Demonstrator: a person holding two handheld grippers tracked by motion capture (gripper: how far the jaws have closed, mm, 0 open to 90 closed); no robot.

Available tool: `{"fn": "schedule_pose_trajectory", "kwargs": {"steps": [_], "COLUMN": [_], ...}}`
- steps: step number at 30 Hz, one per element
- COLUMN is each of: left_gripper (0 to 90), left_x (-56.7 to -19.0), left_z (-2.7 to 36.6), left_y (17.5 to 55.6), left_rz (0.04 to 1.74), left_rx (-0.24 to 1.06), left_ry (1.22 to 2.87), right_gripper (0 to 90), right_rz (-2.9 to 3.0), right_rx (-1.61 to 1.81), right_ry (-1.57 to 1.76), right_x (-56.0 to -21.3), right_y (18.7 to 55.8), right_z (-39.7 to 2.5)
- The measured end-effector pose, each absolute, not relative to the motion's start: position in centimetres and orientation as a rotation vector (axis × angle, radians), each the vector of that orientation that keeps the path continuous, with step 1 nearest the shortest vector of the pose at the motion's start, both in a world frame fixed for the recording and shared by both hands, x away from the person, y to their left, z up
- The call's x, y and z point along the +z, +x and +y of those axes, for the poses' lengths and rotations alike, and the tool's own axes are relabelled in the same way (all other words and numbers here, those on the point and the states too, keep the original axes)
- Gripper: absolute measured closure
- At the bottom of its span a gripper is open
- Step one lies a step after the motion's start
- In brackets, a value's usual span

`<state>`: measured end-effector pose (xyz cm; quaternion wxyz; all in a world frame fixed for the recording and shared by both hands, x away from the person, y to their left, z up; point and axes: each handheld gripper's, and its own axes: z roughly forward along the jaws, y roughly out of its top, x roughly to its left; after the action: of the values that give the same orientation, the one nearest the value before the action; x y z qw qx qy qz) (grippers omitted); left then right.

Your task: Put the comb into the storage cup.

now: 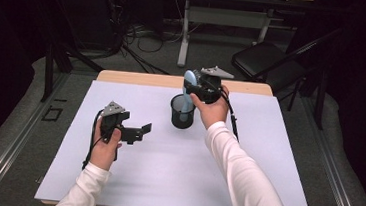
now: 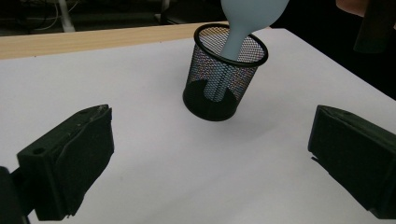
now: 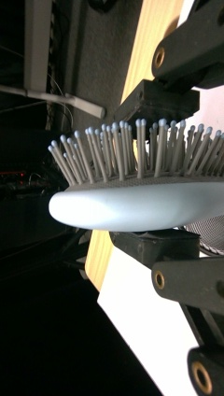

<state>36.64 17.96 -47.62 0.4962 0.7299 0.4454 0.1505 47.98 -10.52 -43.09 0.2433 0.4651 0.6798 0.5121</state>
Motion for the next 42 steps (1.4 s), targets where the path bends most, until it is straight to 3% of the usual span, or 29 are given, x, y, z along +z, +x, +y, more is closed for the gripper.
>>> {"fn": "schedule_pose_trajectory", "kwargs": {"steps": [11,28,42], "left_gripper": [0.6,0.6,0.5], "left_x": [-47.59,-47.59,-47.6], "left_z": [17.99,18.04,18.04], "left_y": [36.62,36.64,36.66], "left_rz": [1.081,1.084,1.085], "left_rx": [0.364,0.364,0.365], "left_ry": [1.764,1.762,1.764], "right_gripper": [42.5,28.1,25.6], "right_rz": [1.85,1.866,1.877], "right_rx": [1.438,1.512,1.527], "right_ry": [1.326,1.4,1.41], "right_x": [-43.07,-42.99,-42.55], "right_y": [48.02,48.11,47.87], "right_z": [-10.59,-10.77,-11.05]}}
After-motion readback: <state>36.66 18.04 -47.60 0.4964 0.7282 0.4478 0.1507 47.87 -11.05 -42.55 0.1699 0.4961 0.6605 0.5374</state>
